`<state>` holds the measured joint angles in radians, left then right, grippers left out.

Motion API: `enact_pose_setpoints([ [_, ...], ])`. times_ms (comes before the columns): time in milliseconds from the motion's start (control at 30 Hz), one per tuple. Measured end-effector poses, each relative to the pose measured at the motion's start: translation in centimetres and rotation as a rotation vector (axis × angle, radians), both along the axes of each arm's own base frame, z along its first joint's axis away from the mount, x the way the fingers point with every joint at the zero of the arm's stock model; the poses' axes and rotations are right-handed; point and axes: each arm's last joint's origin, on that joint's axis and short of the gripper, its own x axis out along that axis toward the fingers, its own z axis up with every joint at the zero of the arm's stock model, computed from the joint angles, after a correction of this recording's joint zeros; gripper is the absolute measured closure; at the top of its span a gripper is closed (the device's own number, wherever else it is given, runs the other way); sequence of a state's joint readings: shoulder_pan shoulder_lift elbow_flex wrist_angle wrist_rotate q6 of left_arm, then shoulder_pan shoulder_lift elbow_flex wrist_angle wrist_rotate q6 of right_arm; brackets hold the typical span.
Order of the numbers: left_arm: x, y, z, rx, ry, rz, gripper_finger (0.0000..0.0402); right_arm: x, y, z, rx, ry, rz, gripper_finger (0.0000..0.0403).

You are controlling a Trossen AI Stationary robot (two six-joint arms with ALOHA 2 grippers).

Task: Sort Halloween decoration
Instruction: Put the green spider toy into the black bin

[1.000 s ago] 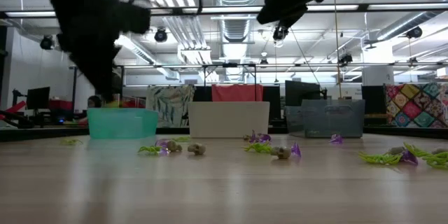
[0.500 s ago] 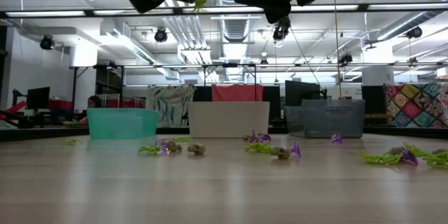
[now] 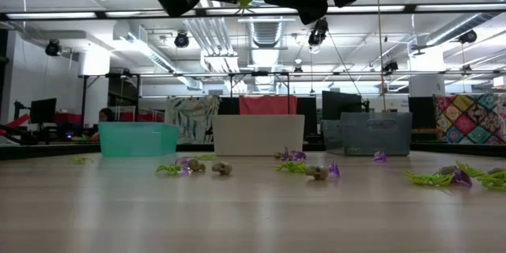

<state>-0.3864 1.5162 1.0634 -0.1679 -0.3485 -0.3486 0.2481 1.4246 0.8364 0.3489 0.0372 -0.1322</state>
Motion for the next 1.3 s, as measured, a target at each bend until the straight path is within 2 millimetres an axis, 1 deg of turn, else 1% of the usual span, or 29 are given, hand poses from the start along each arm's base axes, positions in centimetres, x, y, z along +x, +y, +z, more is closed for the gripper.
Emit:
enact_pose_setpoints([
  [300, 0.31, 0.25, 0.26, -0.010, -0.033, 0.008, 0.0401, 0.05, -0.22, 0.01, -0.074, -0.015, -0.033, 0.0312],
  [500, 0.65, 0.34, 0.64, -0.020, -0.080, 0.009, 0.0401, 0.07, -0.30, 0.02, -0.081, -0.018, -0.033, 0.0312],
  [967, 0.94, 0.99, 0.74, -0.022, -0.092, 0.030, 0.0401, 0.10, -0.28, 0.12, -0.120, -0.033, -0.017, 0.0313],
  [1067, 0.94, 0.99, 0.74, -0.018, -0.091, 0.027, 0.0401, 0.18, -0.26, 0.31, -0.130, -0.041, -0.013, 0.0325],
  [1300, 0.93, 0.99, 0.73, -0.013, -0.091, 0.025, 0.0401, 0.20, -0.25, 0.38, -0.135, -0.044, -0.011, 0.0379],
])
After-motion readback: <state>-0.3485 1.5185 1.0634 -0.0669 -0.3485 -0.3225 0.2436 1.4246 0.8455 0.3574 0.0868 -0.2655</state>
